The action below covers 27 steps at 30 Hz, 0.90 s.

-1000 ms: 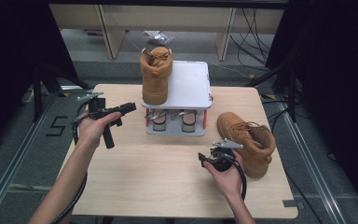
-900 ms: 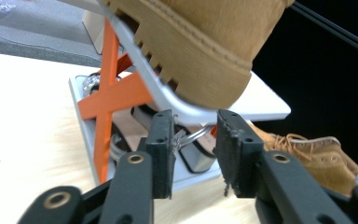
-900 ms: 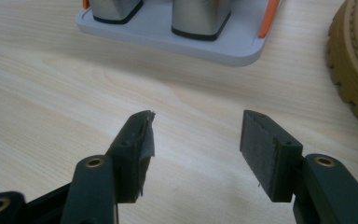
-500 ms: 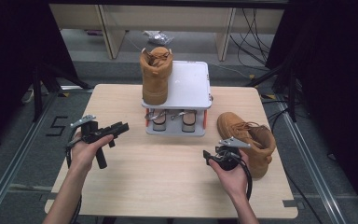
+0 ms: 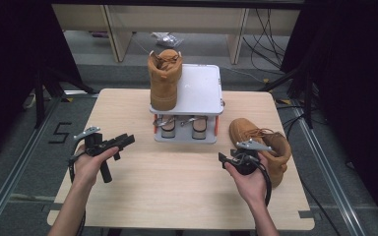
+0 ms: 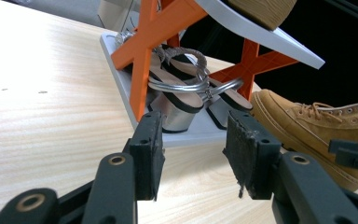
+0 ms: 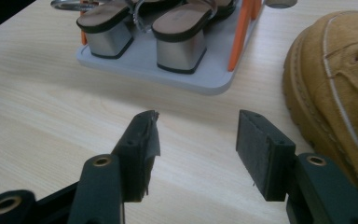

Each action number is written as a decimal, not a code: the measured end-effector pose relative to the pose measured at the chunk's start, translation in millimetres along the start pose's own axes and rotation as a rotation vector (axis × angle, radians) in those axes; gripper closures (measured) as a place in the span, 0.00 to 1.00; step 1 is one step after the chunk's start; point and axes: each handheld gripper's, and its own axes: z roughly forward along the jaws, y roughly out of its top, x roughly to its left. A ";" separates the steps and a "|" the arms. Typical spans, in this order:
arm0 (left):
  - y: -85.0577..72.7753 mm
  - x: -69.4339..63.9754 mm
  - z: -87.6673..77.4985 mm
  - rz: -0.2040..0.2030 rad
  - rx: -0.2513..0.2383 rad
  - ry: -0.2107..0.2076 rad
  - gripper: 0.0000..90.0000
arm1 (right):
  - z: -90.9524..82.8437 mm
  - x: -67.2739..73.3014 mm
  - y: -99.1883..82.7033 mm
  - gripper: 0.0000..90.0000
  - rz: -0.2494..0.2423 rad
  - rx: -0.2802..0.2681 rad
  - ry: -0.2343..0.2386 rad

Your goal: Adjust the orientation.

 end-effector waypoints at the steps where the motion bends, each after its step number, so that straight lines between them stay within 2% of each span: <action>1: 0.0 0.0 0.0 0.000 0.000 0.000 0.62 | 0.0 0.0 0.0 0.55 0.000 0.000 0.000; 2: -0.3 -0.2 0.1 0.000 0.001 0.001 0.62 | -2.9 -2.3 1.9 0.56 0.008 -0.004 0.005; 3: -1.0 0.2 0.5 -0.005 0.000 0.004 0.62 | -5.1 -1.0 2.6 0.57 0.037 0.008 0.000; 4: -1.0 0.2 0.5 -0.005 0.000 0.004 0.61 | -5.9 -4.0 3.3 0.58 0.013 -0.001 0.004; 5: -1.3 0.3 0.8 -0.008 0.002 0.005 0.61 | -8.2 -2.4 3.8 0.59 0.044 0.006 0.005; 6: -1.3 0.2 0.9 -0.008 0.003 0.005 0.61 | -9.7 -4.3 4.6 0.59 0.028 0.003 -0.004; 11: 0.7 -1.5 -1.7 -0.016 -0.008 0.003 0.59 | -20.2 -6.5 10.9 0.63 0.040 -0.001 -0.002; 12: 0.7 -1.6 -2.4 -0.015 -0.011 0.005 0.58 | -23.2 -10.3 13.4 0.64 0.004 0.000 -0.005; 16: 0.5 -3.0 -5.2 -0.010 -0.012 0.008 0.56 | -32.4 -14.9 20.2 0.67 0.008 -0.004 -0.007; 23: -0.5 -4.0 -4.0 -0.007 -0.010 0.006 0.55 | -53.4 -25.4 30.8 0.73 0.010 -0.009 -0.045; 27: -0.6 -3.4 -3.2 -0.009 -0.008 0.011 0.54 | -63.9 -38.9 36.2 0.75 0.020 -0.024 -0.082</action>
